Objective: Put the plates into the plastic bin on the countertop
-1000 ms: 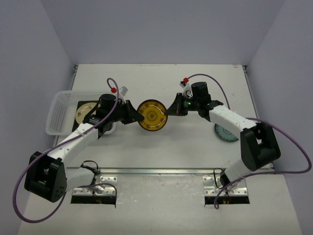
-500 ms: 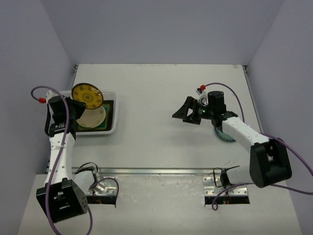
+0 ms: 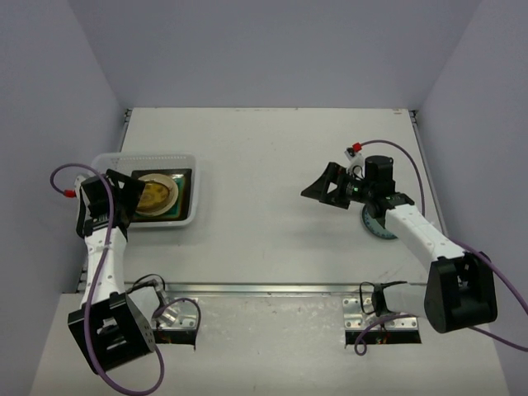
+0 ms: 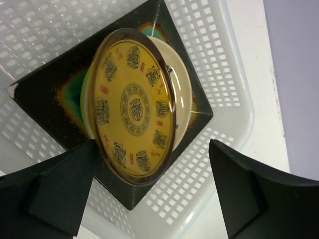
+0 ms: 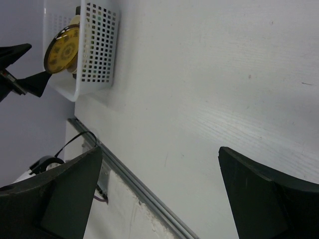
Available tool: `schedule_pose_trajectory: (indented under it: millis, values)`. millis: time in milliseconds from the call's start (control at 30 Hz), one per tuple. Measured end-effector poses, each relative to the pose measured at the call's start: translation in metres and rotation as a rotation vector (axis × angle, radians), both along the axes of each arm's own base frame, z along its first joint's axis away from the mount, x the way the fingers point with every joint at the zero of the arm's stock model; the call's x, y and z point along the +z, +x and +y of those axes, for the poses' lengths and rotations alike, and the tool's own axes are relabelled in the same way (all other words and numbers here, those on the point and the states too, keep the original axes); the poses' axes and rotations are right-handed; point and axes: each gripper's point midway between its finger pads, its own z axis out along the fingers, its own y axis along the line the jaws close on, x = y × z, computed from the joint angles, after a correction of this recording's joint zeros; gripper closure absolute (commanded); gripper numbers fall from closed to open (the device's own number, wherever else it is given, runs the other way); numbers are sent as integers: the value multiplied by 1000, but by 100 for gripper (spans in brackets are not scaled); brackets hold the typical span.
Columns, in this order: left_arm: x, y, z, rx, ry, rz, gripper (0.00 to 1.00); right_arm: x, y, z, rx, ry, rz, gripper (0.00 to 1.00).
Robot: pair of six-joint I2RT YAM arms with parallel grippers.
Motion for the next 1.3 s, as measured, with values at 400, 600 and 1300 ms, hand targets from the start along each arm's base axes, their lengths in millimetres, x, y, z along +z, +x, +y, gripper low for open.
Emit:
schedule_pose_trajectory:
  millis: [400,600,1300]
  values:
    - [-5,-1,-34,-252,-17,9,0,-33,13,-76,-229,-451,24,1]
    - [28,-9,-68,-399,-5,-106,0,-41,27,-140,-350,-820,89,1]
    - [61,-23,-161,-827,204,-201,0,-135,7,-188,-185,-1477,417,52]
